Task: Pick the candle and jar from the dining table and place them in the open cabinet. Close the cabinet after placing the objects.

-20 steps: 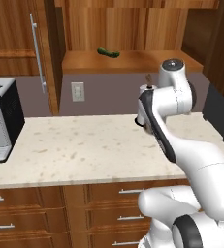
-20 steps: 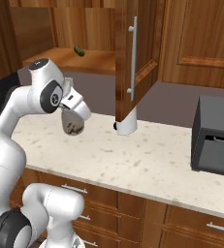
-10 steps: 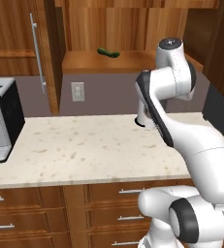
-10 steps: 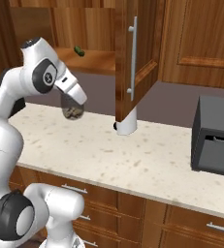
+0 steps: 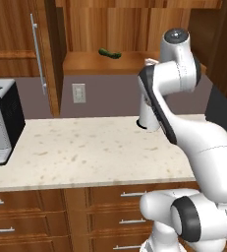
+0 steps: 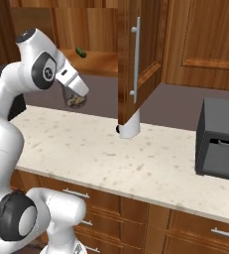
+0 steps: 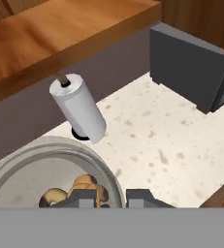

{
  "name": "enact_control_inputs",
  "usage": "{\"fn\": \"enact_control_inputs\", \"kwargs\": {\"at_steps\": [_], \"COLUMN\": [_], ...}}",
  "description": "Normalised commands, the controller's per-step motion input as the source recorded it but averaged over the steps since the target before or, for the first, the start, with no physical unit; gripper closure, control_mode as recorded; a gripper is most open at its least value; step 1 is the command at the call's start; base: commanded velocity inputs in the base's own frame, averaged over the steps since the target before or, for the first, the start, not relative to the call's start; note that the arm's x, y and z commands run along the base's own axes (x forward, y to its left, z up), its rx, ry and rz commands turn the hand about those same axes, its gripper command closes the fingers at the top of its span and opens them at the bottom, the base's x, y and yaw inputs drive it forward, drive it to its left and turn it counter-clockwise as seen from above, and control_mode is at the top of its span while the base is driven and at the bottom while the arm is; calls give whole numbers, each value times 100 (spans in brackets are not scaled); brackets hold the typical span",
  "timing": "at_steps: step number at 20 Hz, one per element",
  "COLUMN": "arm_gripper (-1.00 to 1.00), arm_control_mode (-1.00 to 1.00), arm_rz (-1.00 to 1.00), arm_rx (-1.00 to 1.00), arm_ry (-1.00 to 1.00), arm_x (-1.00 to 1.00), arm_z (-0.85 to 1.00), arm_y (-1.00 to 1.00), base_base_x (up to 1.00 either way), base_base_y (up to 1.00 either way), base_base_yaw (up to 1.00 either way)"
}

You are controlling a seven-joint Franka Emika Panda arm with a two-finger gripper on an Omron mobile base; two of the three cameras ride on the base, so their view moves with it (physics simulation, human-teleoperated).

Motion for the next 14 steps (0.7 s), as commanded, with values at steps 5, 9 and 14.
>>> {"fn": "enact_control_inputs", "kwargs": {"at_steps": [5, 9, 14], "arm_gripper": [100, 100, 100], "arm_control_mode": [-100, -100, -100], "arm_rz": [0, 0, 0], "arm_rx": [-1, -3, -7], "arm_ry": [-19, -12, -6], "arm_x": [0, 7, 16], "arm_z": [30, 30, 35], "arm_y": [0, 0, -2], "base_base_x": [0, 0, 0], "base_base_y": [0, 0, 0], "base_base_yaw": [0, 0, 0]}}
